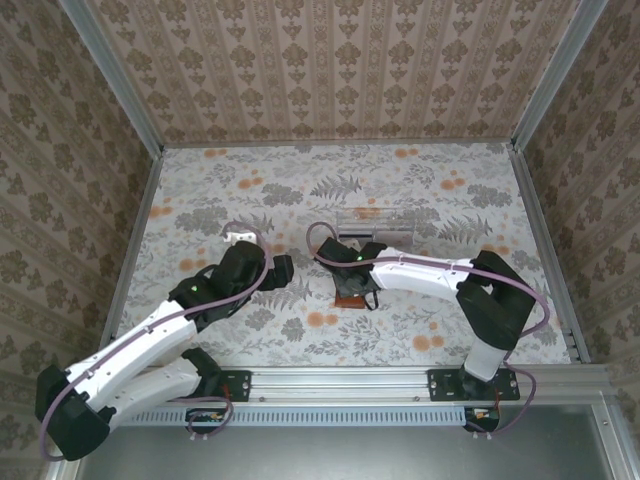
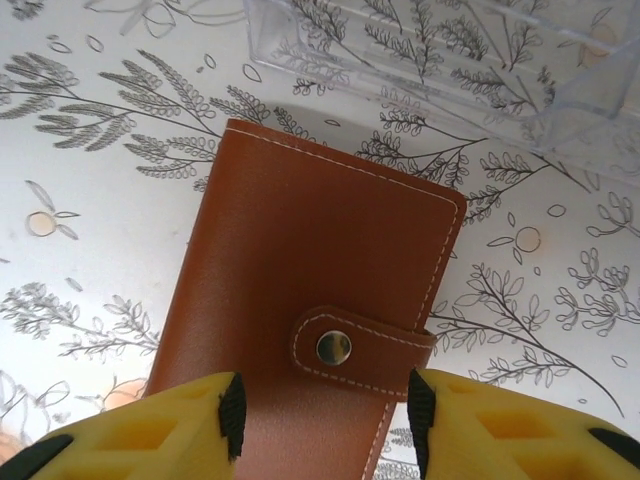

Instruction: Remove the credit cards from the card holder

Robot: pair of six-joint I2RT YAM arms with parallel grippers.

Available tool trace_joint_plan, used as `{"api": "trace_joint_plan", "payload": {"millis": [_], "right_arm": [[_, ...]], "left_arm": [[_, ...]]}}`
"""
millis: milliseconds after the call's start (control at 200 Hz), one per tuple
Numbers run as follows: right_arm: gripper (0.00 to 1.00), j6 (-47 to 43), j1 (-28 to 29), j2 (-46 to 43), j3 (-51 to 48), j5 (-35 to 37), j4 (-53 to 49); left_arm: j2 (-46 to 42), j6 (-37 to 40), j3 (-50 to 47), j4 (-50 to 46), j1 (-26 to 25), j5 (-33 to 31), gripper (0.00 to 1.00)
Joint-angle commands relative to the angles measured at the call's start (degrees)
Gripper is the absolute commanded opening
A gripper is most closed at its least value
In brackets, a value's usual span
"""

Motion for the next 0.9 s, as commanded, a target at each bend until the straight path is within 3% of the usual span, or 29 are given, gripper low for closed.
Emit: {"api": "trace_joint_plan", "payload": {"millis": [0,200,320,710,895], "right_arm": [[0.49,-1.5,-0.5,1.9,1.3,-1.2,0.6],[0.48,-1.8,-0.9,3.1,1.3,-1.4,1.2],[0.42,-1.9,-1.4,3.6,0.6,-2.4,1.7],[0.03,-2.2,-1.5,0.4,-1.0,-3.5,2.6],[0.00,-3.3,-1.1,-3.0,-2.4,-6.7,5.3]], "left_arm": [[0.9,-0.7,1.1,0.1,-0.6,0.1,1.00],[2.6,-0.8,2.1,0.1,-1.1,-0.2,1.00],[3.5,-1.0,2.4,0.3,-1.4,-0.3,1.00],[5.0,-3.4,2.1,1.5,-2.3,0.3,1.00],[3.2,-8.1,-1.0,5.5,-4.3,2.5,0.96]]}}
